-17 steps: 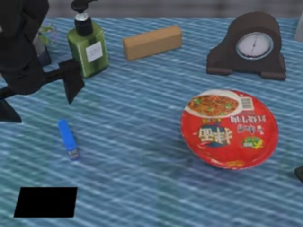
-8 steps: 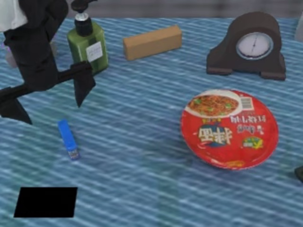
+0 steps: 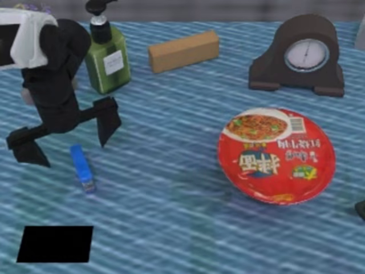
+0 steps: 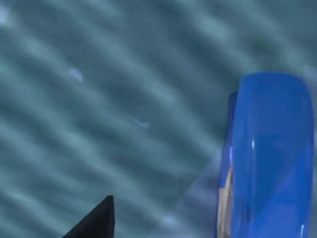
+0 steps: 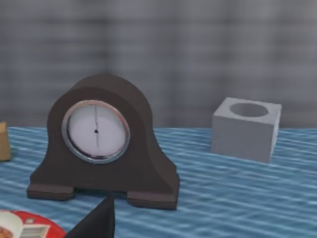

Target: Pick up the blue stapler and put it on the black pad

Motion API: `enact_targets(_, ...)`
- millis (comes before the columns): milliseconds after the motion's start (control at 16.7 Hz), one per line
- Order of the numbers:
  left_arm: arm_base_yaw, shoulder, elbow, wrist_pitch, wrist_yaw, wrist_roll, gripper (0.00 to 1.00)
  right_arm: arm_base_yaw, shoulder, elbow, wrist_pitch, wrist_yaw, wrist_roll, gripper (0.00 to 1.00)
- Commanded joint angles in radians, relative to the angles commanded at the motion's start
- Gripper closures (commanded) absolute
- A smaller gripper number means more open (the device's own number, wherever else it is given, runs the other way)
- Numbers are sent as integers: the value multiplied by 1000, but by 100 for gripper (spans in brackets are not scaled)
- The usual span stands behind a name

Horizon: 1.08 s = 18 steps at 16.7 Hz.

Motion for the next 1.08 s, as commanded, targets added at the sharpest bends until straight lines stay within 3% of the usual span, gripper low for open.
enact_targets(240,-1,52,-89,133,0,-1,0,0,0,0,0,0,0,0)
enact_targets(480,-1,56,-95,140,0,-1,0,0,0,0,0,0,0,0)
enact_targets(1080,-1,56,-95,140,0,-1,75,0,0,0,0,0,0,0)
